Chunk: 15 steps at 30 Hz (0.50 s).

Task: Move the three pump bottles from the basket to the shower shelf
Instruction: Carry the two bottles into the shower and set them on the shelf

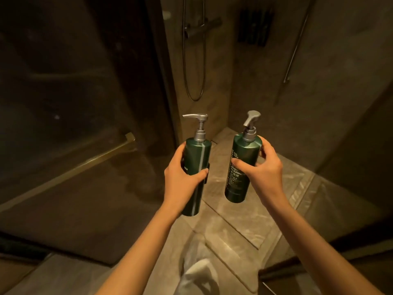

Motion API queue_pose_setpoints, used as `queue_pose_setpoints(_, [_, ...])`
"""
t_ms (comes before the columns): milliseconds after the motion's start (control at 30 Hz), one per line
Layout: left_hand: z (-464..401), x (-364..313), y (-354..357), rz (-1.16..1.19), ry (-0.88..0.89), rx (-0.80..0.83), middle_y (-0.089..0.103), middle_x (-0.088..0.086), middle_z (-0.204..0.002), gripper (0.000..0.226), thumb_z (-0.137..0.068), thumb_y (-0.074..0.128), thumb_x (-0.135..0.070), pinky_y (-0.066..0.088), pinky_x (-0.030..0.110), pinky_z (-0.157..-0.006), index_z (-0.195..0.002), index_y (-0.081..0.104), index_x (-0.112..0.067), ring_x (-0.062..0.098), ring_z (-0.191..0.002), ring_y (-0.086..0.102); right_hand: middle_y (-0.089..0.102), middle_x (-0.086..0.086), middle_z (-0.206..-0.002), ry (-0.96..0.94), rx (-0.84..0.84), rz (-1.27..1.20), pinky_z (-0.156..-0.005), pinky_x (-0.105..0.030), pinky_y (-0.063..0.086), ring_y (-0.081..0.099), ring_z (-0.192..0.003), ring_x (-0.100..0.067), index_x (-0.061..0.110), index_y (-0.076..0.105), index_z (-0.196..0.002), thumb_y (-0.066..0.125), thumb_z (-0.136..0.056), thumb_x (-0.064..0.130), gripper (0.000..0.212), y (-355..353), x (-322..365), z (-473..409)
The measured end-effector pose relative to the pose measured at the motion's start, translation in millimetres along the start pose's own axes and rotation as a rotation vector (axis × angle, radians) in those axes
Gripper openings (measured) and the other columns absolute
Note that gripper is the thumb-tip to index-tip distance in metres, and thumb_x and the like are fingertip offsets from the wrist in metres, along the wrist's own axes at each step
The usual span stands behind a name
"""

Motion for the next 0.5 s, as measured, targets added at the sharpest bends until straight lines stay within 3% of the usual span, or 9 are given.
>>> queue_pose_setpoints(267, [-202,-22,48,0.084,0.092,0.062,0.050,-0.030,-0.103,0.070,-0.069,0.080,-0.015,0.037,0.001,-0.072,-0.125,0.043,-0.035,-0.016,-0.092,0.048,0.059,0.007,-0.120,-0.114,-0.203,0.073,-0.095,-0.035,0.049,0.055,-0.109,-0.004,0.029,0.054,-0.123,0.082,-0.064,0.024,0.066,33,24,-176])
queue_pose_setpoints(400, [-288,-38,66,0.116,0.156,0.069,0.055,-0.015,-0.120,0.073,-0.069,0.079,-0.015,0.042,0.012,-0.085,-0.132,0.043,-0.029,-0.002,-0.106,0.052,0.059,0.009,-0.120,-0.128,-0.234,0.061,-0.093,-0.040,0.051,0.057,-0.108,-0.004,0.034,0.053,-0.123,0.081,-0.062,0.024,0.068,39,27,-252])
queue_pose_setpoints(500, [-337,-39,79,0.132,0.170,0.061,0.054,-0.025,-0.111,0.069,-0.069,0.079,-0.013,0.044,0.012,-0.083,-0.125,0.044,-0.033,-0.008,-0.102,0.053,0.058,0.010,-0.121,-0.090,-0.234,0.054,-0.095,-0.042,0.050,0.055,-0.109,-0.002,0.034,0.053,-0.124,0.081,-0.064,0.019,0.068,42,12,-299])
Point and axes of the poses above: each hand's wrist, its own z-axis away from the middle knuckle, its own y-axis out of the palm, x = y × z, the point moved 5 cm from there along -z, towards the middle knuckle
